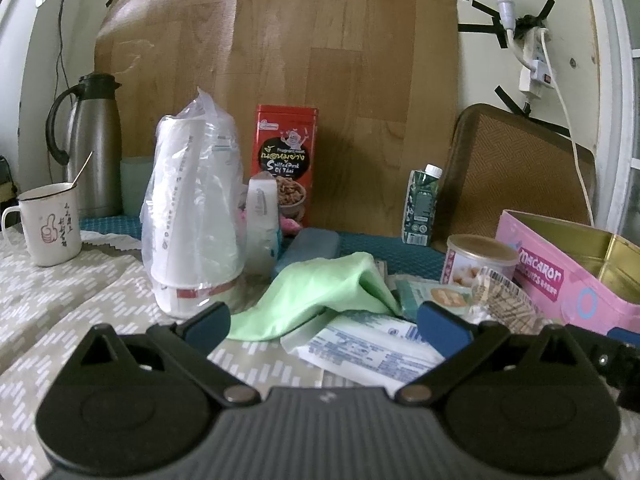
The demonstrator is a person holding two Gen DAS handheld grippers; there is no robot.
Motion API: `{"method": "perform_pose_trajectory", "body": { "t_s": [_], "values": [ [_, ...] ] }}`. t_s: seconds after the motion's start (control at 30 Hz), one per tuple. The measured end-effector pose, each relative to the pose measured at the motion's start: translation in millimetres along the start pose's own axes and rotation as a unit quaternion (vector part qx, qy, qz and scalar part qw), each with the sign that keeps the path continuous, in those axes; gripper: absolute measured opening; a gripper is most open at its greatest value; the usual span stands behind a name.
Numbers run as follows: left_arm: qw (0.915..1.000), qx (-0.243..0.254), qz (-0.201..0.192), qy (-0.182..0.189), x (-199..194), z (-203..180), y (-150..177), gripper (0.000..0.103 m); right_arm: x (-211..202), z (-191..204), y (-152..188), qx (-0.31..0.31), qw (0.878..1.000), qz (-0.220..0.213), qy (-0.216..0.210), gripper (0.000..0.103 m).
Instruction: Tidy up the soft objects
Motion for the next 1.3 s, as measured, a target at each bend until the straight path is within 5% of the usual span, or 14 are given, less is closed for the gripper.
{"method": "perform_pose_trajectory", "body": {
  "t_s": [1.3],
  "values": [
    [1.0000,-0.001,0.000,0.002,-0.4,0.2,-0.3,0.103,-0.6,-1.0,0.8,0.002,1.000,-0.004,-0.001,0.091]
  ]
}}
Point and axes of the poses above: each gripper's, at about its wrist camera, not at the fingertips, and x roughly the way its jaws point, z to its left, y to its underside, the point moved 3 cm from there along x, roughly the way its jaws point, and after that the axes turned 15 degrees about z, right-handed, at the moved point
